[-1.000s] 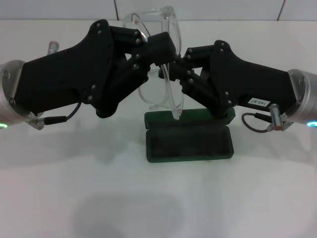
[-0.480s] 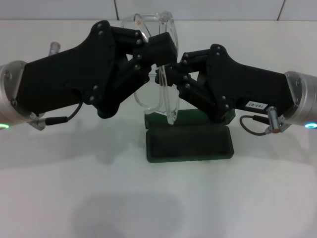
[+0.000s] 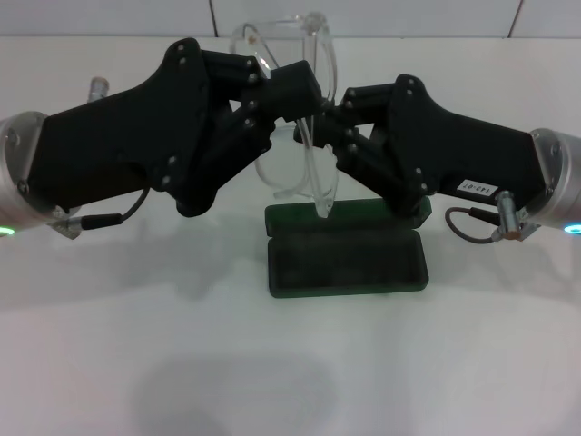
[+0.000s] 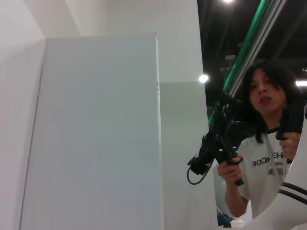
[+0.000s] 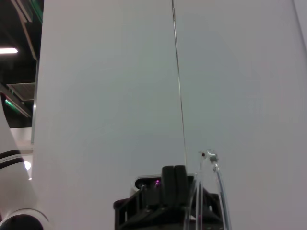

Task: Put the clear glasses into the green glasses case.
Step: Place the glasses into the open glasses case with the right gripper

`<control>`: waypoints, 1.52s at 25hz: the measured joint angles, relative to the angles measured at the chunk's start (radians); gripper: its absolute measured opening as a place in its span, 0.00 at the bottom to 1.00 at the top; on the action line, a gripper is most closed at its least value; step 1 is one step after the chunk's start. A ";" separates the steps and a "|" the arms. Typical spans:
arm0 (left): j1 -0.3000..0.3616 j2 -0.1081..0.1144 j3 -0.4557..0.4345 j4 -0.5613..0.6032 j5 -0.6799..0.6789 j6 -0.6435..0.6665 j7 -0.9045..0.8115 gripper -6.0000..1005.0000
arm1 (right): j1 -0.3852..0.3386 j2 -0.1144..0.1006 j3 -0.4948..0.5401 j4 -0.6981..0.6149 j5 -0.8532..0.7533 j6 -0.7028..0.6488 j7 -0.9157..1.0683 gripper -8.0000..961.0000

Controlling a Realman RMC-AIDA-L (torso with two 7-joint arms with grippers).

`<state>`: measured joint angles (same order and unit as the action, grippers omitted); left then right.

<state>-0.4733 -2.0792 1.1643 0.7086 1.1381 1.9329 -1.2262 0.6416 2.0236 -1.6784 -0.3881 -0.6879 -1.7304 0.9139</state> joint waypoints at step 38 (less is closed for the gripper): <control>0.179 0.152 -0.442 0.019 0.366 -0.007 -0.185 0.04 | -0.207 -0.015 0.369 -1.352 -1.205 0.087 1.028 0.08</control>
<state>-0.2940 -1.9272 0.7227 0.7275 1.5042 1.9257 -1.4116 0.4344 2.0090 -1.3098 -1.7405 -1.8925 -1.6434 1.9416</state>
